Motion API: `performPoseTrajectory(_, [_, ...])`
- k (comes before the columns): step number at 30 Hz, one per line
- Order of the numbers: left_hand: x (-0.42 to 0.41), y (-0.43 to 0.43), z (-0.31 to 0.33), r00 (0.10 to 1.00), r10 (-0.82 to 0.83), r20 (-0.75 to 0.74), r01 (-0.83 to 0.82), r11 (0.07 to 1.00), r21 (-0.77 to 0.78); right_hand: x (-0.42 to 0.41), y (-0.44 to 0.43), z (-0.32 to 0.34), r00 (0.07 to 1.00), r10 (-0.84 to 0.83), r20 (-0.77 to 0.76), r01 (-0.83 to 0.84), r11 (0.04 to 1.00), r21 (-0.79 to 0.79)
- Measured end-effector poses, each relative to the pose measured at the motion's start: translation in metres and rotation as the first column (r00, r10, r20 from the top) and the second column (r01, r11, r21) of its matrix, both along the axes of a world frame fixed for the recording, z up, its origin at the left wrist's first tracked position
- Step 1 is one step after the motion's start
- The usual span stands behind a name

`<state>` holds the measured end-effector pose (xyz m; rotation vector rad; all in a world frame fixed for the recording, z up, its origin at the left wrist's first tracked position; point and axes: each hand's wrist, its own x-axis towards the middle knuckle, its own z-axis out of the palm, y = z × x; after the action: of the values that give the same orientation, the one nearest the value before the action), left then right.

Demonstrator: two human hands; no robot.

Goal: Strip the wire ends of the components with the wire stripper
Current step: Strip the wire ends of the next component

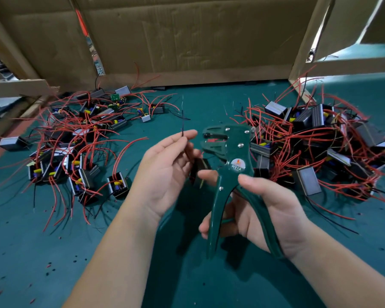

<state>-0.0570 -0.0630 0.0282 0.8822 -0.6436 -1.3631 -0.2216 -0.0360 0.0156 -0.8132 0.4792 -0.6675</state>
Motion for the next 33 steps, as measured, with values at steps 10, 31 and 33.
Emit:
performPoseTrajectory(10, [0.006,0.006,-0.002,0.780,0.264,0.567,-0.175,0.962,-0.208,-0.010,-0.009,0.012,0.985,-0.165,0.044,0.168,0.981,-0.093])
performPoseTrajectory(31, [0.023,0.005,-0.003,0.489,0.332,0.807,-0.084,0.939,-0.335,-0.020,-0.012,0.009,0.942,-0.296,0.157,0.307,0.950,-0.049])
performPoseTrajectory(33, [0.015,0.007,-0.004,0.587,0.281,0.759,-0.038,0.946,-0.321,-0.019,-0.012,0.008,0.954,-0.263,0.144,0.269,0.963,-0.020])
